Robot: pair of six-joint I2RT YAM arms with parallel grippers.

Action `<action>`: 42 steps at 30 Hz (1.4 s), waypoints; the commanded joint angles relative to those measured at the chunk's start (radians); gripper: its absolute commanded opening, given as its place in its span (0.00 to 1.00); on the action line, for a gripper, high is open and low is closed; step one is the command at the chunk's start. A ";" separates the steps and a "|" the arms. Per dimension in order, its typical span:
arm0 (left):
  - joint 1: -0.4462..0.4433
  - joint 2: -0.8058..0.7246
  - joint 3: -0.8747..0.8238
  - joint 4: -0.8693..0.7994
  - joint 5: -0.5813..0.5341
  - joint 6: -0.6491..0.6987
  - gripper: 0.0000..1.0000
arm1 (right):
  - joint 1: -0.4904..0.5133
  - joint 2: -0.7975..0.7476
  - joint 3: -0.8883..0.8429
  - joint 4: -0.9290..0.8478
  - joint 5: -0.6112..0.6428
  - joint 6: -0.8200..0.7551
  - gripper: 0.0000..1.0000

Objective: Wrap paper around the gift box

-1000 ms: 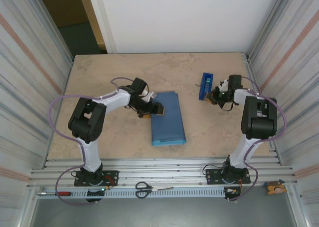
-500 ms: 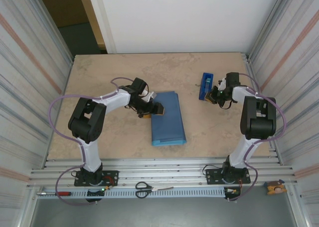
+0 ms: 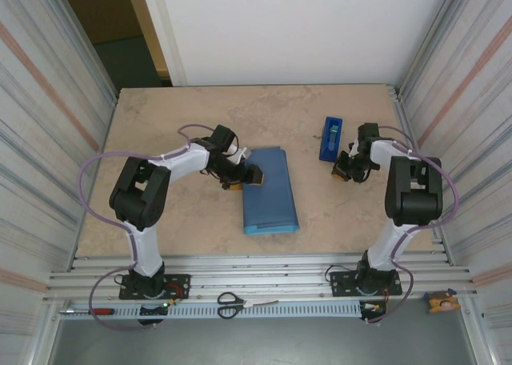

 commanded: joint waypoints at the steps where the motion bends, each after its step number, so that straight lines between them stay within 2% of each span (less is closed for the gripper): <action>1: -0.019 0.108 -0.057 -0.030 -0.110 0.017 0.84 | 0.015 -0.137 -0.017 -0.096 -0.149 -0.093 0.00; 6: -0.019 0.110 -0.054 -0.030 -0.106 0.021 0.84 | 0.024 -0.222 0.004 -0.248 -0.374 -0.276 0.00; 9: -0.019 0.111 -0.056 -0.031 -0.105 0.023 0.84 | 0.048 -0.222 0.043 -0.324 -0.442 -0.363 0.00; 19: -0.020 0.115 -0.055 -0.026 -0.102 0.024 0.84 | 0.215 -0.009 0.241 -0.445 -0.432 -0.460 0.00; 26: -0.019 0.118 -0.059 -0.026 -0.099 0.026 0.84 | 0.294 0.126 0.362 -0.520 -0.402 -0.497 0.00; 34: -0.019 0.115 -0.058 -0.026 -0.101 0.025 0.84 | 0.325 0.202 0.437 -0.578 -0.401 -0.524 0.00; 42: -0.019 0.113 -0.056 -0.027 -0.102 0.025 0.84 | 0.343 0.255 0.477 -0.616 -0.338 -0.523 0.00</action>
